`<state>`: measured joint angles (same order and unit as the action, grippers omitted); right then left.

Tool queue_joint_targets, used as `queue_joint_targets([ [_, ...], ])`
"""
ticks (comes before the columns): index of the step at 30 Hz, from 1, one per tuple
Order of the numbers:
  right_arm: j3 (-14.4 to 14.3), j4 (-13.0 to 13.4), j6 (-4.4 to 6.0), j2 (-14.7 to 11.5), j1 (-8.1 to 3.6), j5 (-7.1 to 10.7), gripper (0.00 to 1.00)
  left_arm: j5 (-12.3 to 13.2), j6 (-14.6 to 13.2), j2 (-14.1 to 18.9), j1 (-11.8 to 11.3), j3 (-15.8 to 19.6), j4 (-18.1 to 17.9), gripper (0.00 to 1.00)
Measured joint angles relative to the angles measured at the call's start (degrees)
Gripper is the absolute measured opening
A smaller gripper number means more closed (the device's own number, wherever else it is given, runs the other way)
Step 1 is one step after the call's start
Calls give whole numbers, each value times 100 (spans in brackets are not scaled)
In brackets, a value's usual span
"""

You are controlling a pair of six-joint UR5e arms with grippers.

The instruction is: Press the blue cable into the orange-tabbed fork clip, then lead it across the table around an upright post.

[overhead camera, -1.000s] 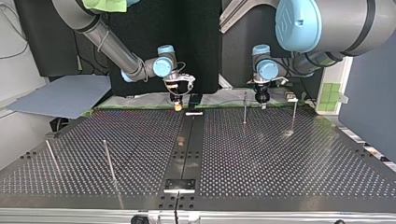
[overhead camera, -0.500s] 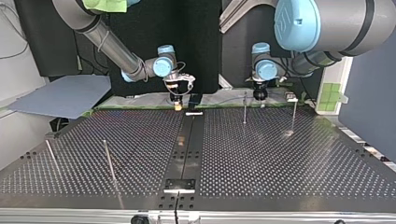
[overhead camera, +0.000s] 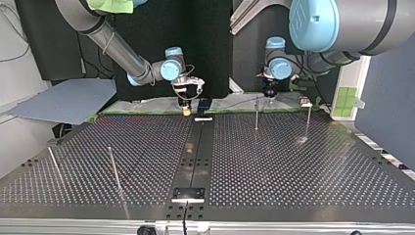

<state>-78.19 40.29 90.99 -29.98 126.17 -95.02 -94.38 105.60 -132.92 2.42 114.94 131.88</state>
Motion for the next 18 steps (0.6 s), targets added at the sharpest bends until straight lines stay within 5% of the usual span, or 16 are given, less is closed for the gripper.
queue_joint_targets([
  [18, 1, -2, 36, 13, 0, 0, 0, 431, 29, 869, 96, 790, -20, 100],
])
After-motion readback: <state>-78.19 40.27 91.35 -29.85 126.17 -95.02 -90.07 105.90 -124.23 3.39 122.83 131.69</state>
